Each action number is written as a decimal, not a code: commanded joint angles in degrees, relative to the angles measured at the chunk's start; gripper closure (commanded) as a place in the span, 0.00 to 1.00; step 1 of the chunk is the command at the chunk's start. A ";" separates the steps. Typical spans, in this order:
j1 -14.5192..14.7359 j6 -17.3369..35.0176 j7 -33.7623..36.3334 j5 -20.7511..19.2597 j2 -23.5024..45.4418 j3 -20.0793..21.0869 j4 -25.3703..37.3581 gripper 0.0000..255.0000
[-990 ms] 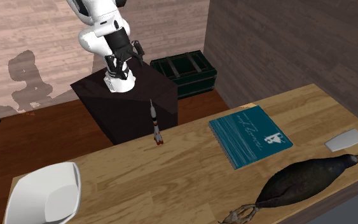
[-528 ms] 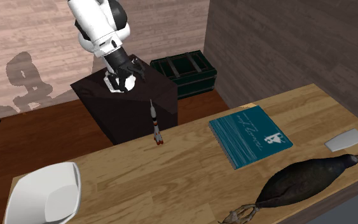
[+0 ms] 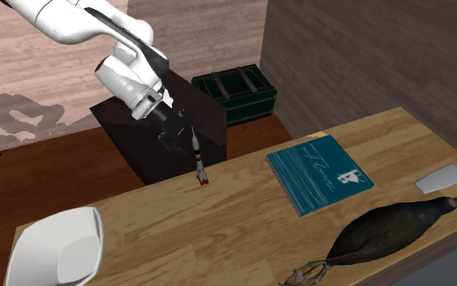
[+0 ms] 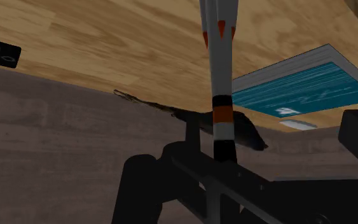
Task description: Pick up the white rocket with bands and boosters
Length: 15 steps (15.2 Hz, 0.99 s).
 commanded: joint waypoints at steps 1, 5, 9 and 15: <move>12.46 9.11 -5.34 -0.59 0.26 -13.33 2.89 0.00; 18.36 12.44 -8.22 -0.32 -0.88 -20.05 3.41 0.00; 23.28 15.18 -10.80 -0.21 -2.51 -25.72 4.10 0.00; 23.37 15.27 -10.76 -0.12 -2.45 -25.68 4.07 1.00</move>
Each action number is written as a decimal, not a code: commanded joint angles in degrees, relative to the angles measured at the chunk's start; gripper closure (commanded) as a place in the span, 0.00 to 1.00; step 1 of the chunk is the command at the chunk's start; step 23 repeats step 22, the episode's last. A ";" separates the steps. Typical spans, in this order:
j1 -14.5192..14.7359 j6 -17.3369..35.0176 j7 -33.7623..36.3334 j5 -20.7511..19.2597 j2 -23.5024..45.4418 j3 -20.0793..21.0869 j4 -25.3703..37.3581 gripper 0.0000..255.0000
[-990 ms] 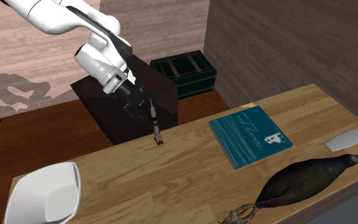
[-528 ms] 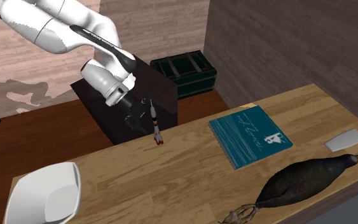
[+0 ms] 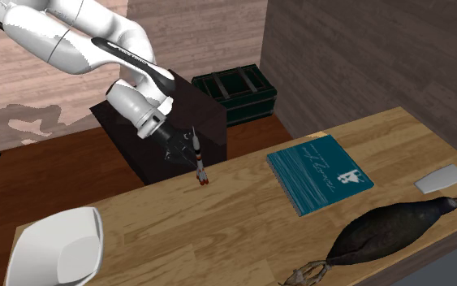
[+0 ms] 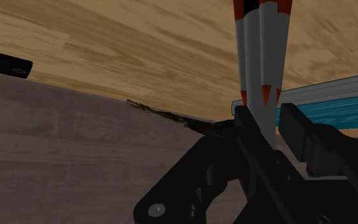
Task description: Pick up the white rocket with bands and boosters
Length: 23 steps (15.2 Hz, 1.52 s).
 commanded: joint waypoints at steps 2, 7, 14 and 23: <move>0.02 0.02 -0.02 0.03 0.01 -0.07 -0.01 1.00; -2.76 -1.60 1.42 -0.15 0.94 3.01 -0.37 1.00; -13.03 -7.41 6.33 -0.44 2.92 14.76 -1.31 1.00; -22.01 -13.05 10.11 -0.45 2.74 25.21 -1.48 1.00</move>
